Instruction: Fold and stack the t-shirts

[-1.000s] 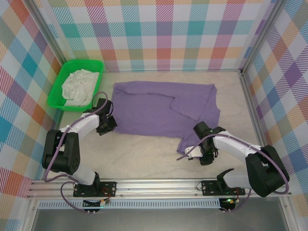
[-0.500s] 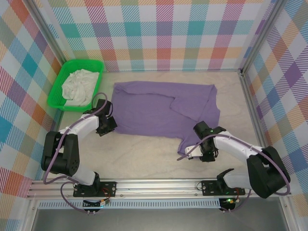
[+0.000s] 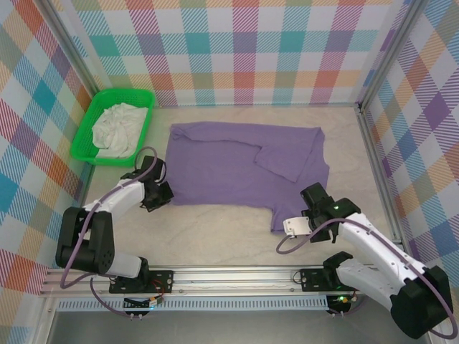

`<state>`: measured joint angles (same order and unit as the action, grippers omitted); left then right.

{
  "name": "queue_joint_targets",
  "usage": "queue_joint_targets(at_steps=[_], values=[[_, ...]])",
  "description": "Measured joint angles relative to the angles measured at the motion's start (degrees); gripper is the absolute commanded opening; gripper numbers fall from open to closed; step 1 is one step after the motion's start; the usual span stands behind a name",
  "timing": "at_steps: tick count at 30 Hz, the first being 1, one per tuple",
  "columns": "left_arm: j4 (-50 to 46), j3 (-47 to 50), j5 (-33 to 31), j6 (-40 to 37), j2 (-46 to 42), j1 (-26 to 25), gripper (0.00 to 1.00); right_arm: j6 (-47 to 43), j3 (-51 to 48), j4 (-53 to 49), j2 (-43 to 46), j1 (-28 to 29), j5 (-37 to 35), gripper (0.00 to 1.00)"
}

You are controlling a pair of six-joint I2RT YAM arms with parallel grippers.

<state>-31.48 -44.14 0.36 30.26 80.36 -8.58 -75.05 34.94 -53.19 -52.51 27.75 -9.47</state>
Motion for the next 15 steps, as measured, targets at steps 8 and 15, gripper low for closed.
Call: queue_joint_targets(at_steps=[8,15], values=[[-3.96,-0.55,-0.44,0.39,-4.07,0.0,0.0,2.78,9.18,5.9,0.61,-4.57,1.62,0.0],[-6.34,-9.57,-0.46,0.31,0.15,0.17,0.0,7.06,15.52,11.67,-5.64,-10.49,4.57,0.0]])
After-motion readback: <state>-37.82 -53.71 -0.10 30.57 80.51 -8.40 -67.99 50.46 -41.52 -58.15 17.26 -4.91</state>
